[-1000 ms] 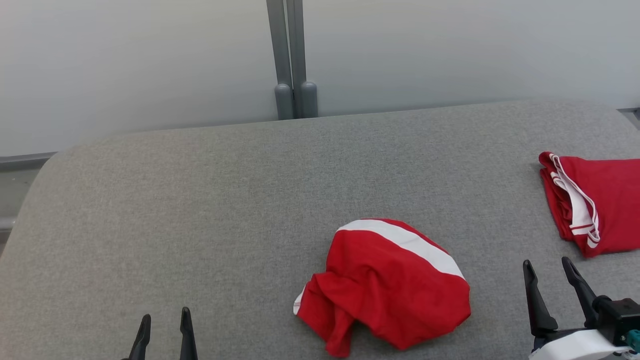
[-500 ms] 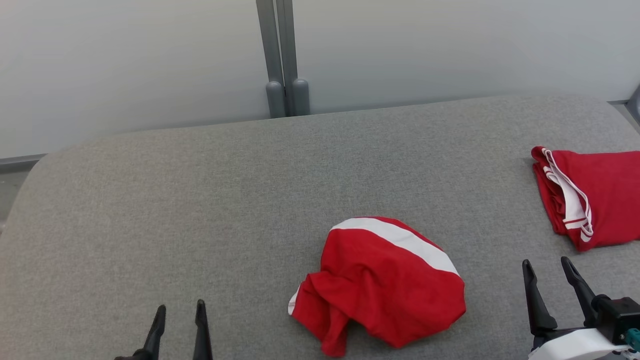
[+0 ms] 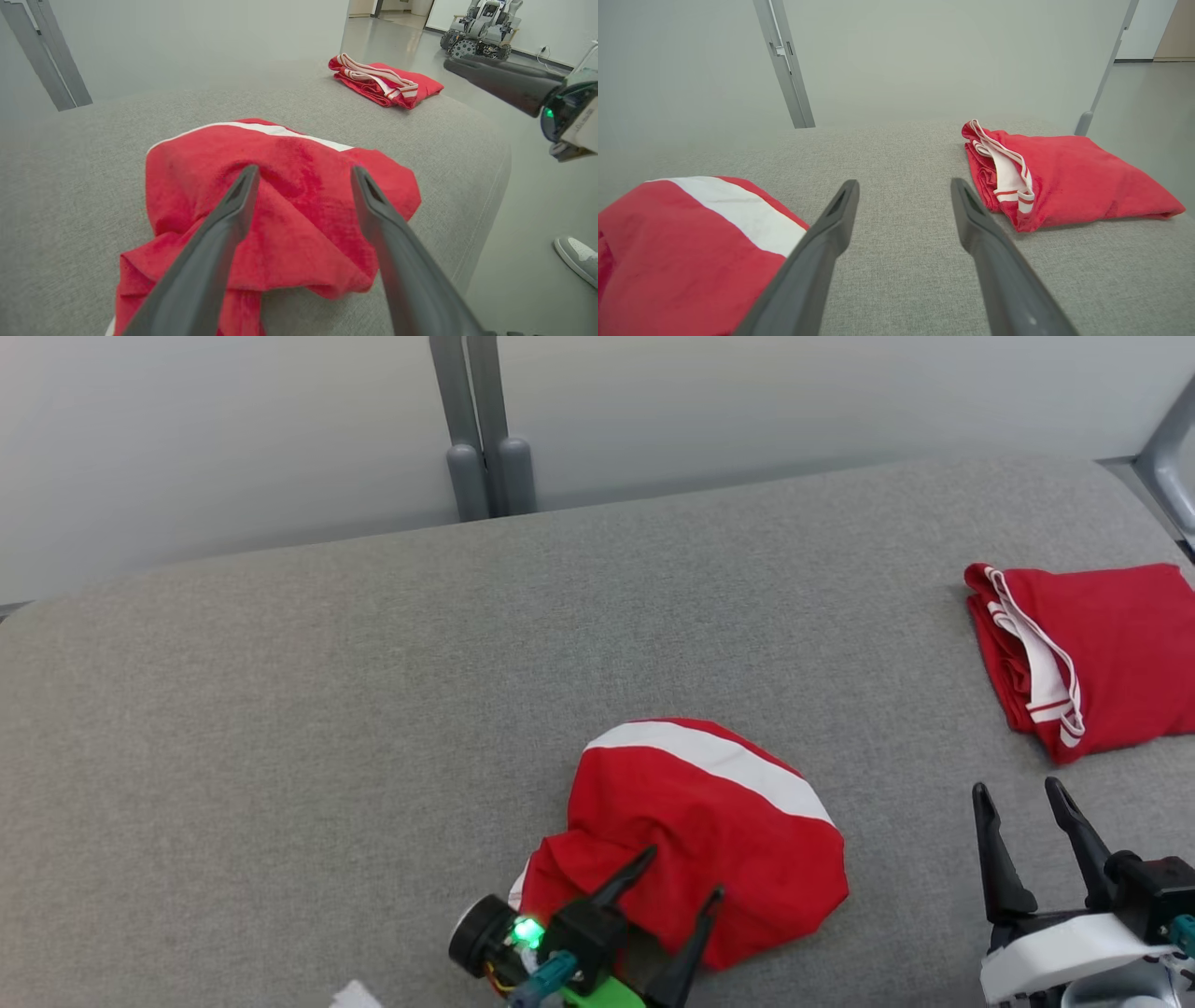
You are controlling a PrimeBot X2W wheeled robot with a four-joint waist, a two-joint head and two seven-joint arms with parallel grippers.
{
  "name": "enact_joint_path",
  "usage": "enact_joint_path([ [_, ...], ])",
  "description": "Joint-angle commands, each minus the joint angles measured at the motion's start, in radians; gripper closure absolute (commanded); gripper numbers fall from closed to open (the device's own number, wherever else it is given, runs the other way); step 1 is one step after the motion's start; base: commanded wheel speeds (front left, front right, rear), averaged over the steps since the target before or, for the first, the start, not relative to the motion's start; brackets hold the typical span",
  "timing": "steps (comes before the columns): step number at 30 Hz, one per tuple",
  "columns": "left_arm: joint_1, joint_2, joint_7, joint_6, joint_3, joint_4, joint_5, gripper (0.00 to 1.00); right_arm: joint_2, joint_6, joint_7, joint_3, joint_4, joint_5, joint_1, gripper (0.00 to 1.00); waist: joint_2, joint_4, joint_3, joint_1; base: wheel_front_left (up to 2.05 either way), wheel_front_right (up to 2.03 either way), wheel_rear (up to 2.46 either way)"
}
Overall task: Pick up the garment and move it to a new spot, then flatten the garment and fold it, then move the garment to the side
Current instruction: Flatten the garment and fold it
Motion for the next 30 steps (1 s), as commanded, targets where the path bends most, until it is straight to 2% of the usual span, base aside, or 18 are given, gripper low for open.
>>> enact_joint_path([
  [1,-0.044,0.006,0.009,0.012,-0.036,0.025,-0.02,0.0,0.0,-0.001,-0.003,-0.003,0.002,0.008,-0.016,0.0,0.0,-0.04,0.041,0.0,0.0,0.0,0.0],
  [9,-0.201,0.006,0.046,0.066,-0.278,0.162,-0.08,0.0,0.0,-0.001,-0.003,-0.005,0.012,0.019,-0.048,0.0,0.0,-0.1,0.089,0.0,0.0,0.0,0.0],
  [14,-0.265,0.006,0.101,0.145,-0.353,0.292,-0.094,0.0,0.0,-0.001,-0.003,-0.004,0.019,0.026,-0.065,0.0,0.0,-0.123,0.102,0.0,0.0,0.0,0.0],
  [15,-0.272,0.006,0.116,0.154,-0.365,0.316,-0.108,1.0,0.0,-0.001,-0.003,-0.002,0.02,0.025,-0.067,0.0,0.0,-0.127,0.101,0.0,0.0,0.0,0.0],
  [21,-0.312,0.006,0.086,0.153,-0.35,0.249,-0.282,1.0,-0.003,-0.001,-0.003,-0.01,0.027,0.027,-0.052,0.0,0.0,-0.13,0.079,0.0,0.0,0.0,0.0],
  [25,-0.343,0.006,0.065,0.17,-0.321,0.144,-0.376,1.0,0.002,-0.001,-0.003,-0.017,0.031,0.021,-0.035,0.0,0.0,-0.12,0.057,0.0,0.0,0.0,0.0],
  [30,-0.377,0.005,0.042,0.164,-0.274,-0.008,-0.496,1.0,0.006,-0.001,-0.003,-0.006,0.036,0.016,-0.029,0.0,0.0,-0.114,0.026,0.0,0.0,0.0,0.0],
])
